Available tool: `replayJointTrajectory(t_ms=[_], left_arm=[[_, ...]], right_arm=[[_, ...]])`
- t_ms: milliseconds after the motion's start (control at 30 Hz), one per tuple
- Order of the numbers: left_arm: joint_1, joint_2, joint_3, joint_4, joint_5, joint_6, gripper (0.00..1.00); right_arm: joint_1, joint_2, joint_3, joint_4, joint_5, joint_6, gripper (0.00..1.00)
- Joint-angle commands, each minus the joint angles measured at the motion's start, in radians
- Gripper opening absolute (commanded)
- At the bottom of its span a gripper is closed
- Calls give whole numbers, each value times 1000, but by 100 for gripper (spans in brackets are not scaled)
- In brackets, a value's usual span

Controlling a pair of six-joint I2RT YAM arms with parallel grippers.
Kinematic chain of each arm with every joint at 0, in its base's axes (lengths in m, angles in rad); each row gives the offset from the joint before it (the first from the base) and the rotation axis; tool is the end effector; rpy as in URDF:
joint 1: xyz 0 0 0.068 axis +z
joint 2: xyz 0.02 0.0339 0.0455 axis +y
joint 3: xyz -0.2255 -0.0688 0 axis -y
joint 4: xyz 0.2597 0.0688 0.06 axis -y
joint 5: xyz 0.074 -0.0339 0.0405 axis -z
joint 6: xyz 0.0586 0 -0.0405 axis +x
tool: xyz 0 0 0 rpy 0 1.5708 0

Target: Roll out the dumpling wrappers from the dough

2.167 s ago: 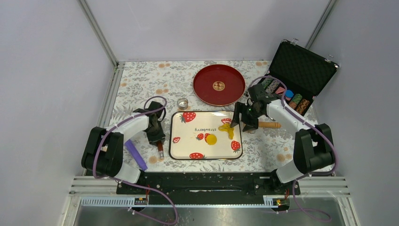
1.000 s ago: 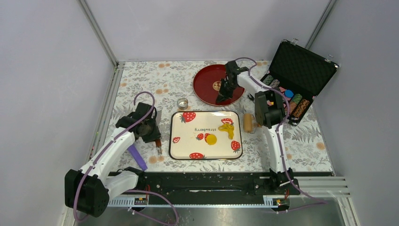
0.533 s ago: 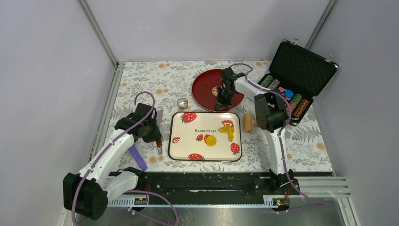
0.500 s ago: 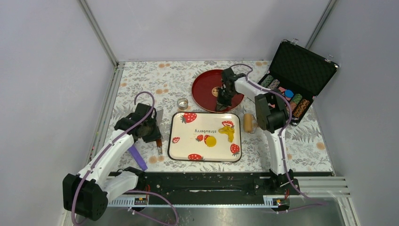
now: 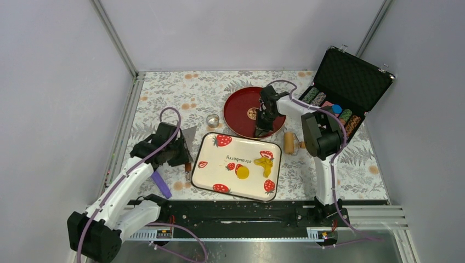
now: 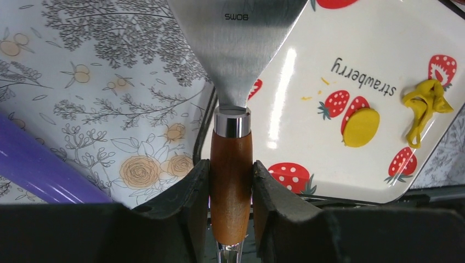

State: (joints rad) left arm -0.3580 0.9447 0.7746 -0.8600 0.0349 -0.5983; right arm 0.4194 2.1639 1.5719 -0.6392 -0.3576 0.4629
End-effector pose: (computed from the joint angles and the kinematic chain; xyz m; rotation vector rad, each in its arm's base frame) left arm 0.2074 -0.0798 0.1977 -0.3051 2.6342 -0.3792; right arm 0.3917 0.1971 0.0838 -0.0268 2.9100 0.6883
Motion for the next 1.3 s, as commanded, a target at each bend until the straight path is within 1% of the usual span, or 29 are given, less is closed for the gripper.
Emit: replayJointTrajectory(t_ms=[0, 200, 300, 400, 533, 600, 767, 900, 1100, 1267], left_arm=[[-62, -37, 43, 45, 23, 32, 0], [-186, -63, 65, 27, -16, 15, 0], [-254, -68, 73, 5, -30, -13, 0], [-334, -70, 75, -11, -78, -60, 0], [-452, -65, 65, -34, -126, -122, 0], [-506, -65, 52, -43, -143, -156, 0], [-630, -58, 18, -61, -171, -229, 0], [-720, -27, -11, -62, -169, -279, 0], [-853, 53, -32, -74, -175, -351, 0], [-909, 128, -28, -80, -177, -375, 0]], right_arm=[[21, -73, -27, -67, 33, -29, 14], [21, -189, -22, -99, 76, -36, 27], [20, -263, -53, -109, 92, -42, 33], [19, -346, -120, -107, 100, -49, 44], [16, -466, -254, -100, 113, -58, 58], [4, -512, -333, -85, 92, -53, 62], [-45, -617, -555, -36, 55, -36, 64], [-88, -667, -684, 14, -3, -21, 64], [-110, -661, -761, 43, -4, -21, 63], [-126, -643, -800, 97, -25, -13, 58]])
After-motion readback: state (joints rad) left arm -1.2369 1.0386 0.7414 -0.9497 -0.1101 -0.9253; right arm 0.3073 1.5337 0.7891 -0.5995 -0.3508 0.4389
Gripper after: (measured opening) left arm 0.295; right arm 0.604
